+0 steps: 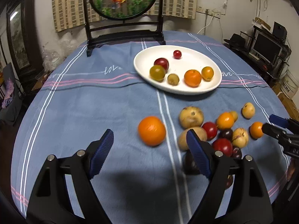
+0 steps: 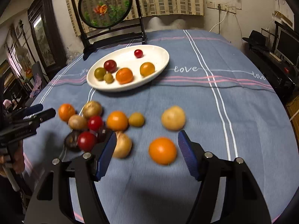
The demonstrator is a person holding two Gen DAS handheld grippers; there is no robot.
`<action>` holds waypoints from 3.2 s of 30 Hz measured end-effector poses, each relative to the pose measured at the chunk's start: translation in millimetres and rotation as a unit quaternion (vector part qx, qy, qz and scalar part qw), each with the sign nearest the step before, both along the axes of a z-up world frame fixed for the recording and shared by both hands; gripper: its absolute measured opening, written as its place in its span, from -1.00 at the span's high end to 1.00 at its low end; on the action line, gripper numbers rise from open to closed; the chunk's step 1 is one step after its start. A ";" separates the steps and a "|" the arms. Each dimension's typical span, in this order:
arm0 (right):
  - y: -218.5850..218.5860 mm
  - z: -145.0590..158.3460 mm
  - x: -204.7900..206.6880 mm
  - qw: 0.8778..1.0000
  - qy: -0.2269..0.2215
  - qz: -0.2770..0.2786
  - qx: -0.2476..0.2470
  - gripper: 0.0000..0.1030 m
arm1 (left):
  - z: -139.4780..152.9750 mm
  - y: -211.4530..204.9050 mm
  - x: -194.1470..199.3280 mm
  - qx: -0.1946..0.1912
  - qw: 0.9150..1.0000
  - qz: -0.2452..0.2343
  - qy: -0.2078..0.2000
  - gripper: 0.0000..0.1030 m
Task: Organize fruits
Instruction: 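Withdraw both tools and move the left tool toward a mandarin, then grasp the mandarin with the left tool while the right tool grasps a large orange, then carry both fruits onto the white plate and open both tools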
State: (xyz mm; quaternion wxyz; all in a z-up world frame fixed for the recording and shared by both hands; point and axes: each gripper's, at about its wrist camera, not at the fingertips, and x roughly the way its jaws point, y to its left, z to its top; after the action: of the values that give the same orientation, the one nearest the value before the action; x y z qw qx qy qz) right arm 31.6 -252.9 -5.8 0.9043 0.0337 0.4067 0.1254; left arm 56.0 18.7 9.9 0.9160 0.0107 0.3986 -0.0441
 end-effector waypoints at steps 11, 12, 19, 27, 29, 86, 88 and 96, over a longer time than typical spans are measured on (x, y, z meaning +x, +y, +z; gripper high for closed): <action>-8.3 -18.2 -23.8 1.000 0.019 -0.005 0.004 -0.34 | -18.1 4.6 0.6 0.017 0.999 0.010 0.026 -0.57; -8.6 -18.6 -24.3 1.000 0.020 -0.004 0.005 -0.34 | -20.3 4.5 4.2 0.015 0.999 0.011 0.031 -0.57; -16.2 -19.0 -23.4 1.000 0.022 -0.004 0.012 -0.34 | -36.7 -1.0 32.0 0.019 0.998 0.017 0.061 -0.33; -22.8 -26.3 -17.9 0.999 0.035 -0.010 0.015 -0.34 | -45.4 -8.4 53.2 0.001 0.997 0.001 0.078 0.13; -21.7 -28.6 -15.5 0.999 0.041 -0.010 0.011 -0.34 | -44.6 -14.0 55.2 0.017 0.997 -0.005 0.074 0.16; 38.0 53.6 89.5 0.997 -0.057 0.041 -0.030 0.24 | 26.6 -36.5 94.4 -0.006 1.000 -0.028 0.009 0.14; 45.6 55.1 106.6 0.997 -0.064 0.042 -0.031 0.24 | 25.7 -37.0 108.9 -0.003 1.000 -0.020 0.009 0.14; 69.8 33.3 173.4 0.996 -0.049 0.054 -0.048 0.25 | 17.0 -41.6 169.7 0.009 1.000 0.002 0.007 0.14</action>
State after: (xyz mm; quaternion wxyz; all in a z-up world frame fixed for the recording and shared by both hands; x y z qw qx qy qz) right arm 205.0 -183.1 27.5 0.9155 -0.0379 0.3690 0.1555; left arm 225.8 -22.9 26.9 0.9131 0.0177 0.4056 -0.0390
